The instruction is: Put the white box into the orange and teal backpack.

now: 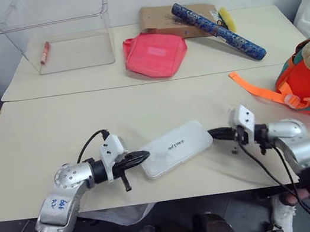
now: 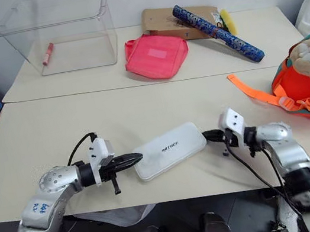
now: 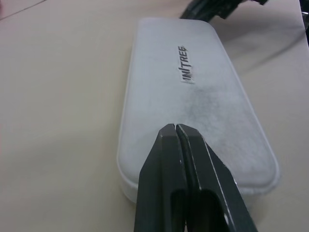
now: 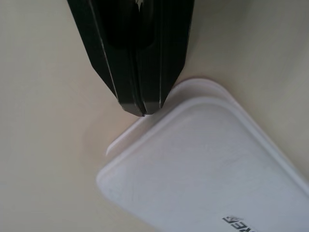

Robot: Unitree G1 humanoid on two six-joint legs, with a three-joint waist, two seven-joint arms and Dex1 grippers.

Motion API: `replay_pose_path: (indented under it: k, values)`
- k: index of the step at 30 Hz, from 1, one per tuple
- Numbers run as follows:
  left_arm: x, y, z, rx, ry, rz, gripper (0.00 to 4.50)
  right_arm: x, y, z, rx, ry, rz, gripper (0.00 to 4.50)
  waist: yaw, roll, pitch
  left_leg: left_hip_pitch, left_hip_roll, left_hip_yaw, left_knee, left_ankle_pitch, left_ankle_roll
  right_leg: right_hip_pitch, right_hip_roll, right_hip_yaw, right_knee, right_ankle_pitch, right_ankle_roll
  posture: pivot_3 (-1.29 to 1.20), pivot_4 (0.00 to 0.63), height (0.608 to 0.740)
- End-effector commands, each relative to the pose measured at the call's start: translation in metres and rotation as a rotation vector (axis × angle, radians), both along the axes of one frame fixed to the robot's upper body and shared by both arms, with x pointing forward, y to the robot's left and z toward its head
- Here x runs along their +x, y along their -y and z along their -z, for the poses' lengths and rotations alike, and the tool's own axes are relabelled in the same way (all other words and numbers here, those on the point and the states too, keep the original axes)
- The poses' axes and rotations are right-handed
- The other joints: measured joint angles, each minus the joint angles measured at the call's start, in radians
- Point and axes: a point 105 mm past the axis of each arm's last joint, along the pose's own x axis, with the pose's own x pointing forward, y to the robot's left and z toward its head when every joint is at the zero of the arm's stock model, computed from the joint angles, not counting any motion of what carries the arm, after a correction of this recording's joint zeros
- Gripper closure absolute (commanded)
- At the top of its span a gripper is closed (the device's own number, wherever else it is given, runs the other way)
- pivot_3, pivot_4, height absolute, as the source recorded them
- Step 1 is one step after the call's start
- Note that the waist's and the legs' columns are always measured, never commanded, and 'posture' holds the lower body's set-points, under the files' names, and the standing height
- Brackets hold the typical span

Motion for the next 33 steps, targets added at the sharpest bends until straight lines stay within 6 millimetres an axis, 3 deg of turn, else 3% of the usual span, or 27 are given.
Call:
replay_pose_path:
  k: [1,6,11,18,24,31,33]
  values:
    - [-0.001,-0.004,0.002,0.014,-0.006,0.012,4.46,-0.013,0.003,-0.011,0.002,0.015,-0.012,4.50,-0.004,0.000,0.000,0.000,0.000,0.000,0.000,0.000,0.000,0.000,0.000,0.000,0.000,0.000,0.000,0.00,0.150,0.740]
    - [-0.005,-0.044,-0.019,-0.018,-0.026,-0.014,4.46,-0.020,0.007,-0.008,0.010,0.009,0.040,4.50,-0.007,0.000,0.000,0.000,0.001,0.000,-0.001,0.000,-0.002,-0.001,0.001,0.000,0.000,-0.001,-0.001,0.00,0.150,0.740]
    - [-0.020,-0.064,-0.003,0.098,-0.109,0.012,4.46,-0.018,0.007,-0.003,0.002,0.015,0.069,4.50,-0.004,0.000,0.000,0.000,0.001,0.000,-0.001,0.000,-0.003,-0.002,0.000,0.000,0.000,-0.001,-0.002,0.00,0.150,0.740]
    - [-0.010,-0.034,0.008,0.032,-0.088,-0.001,4.46,-0.011,-0.003,-0.001,-0.002,0.029,0.069,4.50,0.018,0.000,0.000,0.000,0.000,-0.001,-0.001,-0.002,-0.005,-0.001,-0.001,0.000,-0.001,-0.001,-0.002,0.00,0.150,0.740]
    - [-0.006,-0.011,0.011,-0.004,-0.065,0.029,4.46,-0.024,-0.006,-0.003,-0.004,0.003,0.021,4.50,0.021,0.000,0.000,0.000,0.000,-0.001,-0.001,-0.001,-0.003,-0.001,0.000,0.000,0.000,-0.001,-0.002,0.00,0.150,0.740]
    - [-0.002,-0.005,0.013,0.002,-0.065,0.051,4.46,-0.036,0.013,-0.001,-0.038,-0.009,0.112,4.50,0.024,0.000,0.000,0.000,0.000,-0.001,-0.001,-0.001,-0.002,-0.001,0.000,-0.001,0.000,-0.001,-0.002,0.00,0.150,0.740]
    - [0.002,-0.018,0.013,-0.006,-0.107,-0.010,4.29,-0.039,0.026,0.001,-0.055,-0.006,0.161,4.50,0.024,0.000,0.000,0.000,0.000,-0.001,-0.001,-0.001,-0.002,-0.001,0.000,-0.001,0.000,-0.001,-0.002,0.00,0.150,0.740]
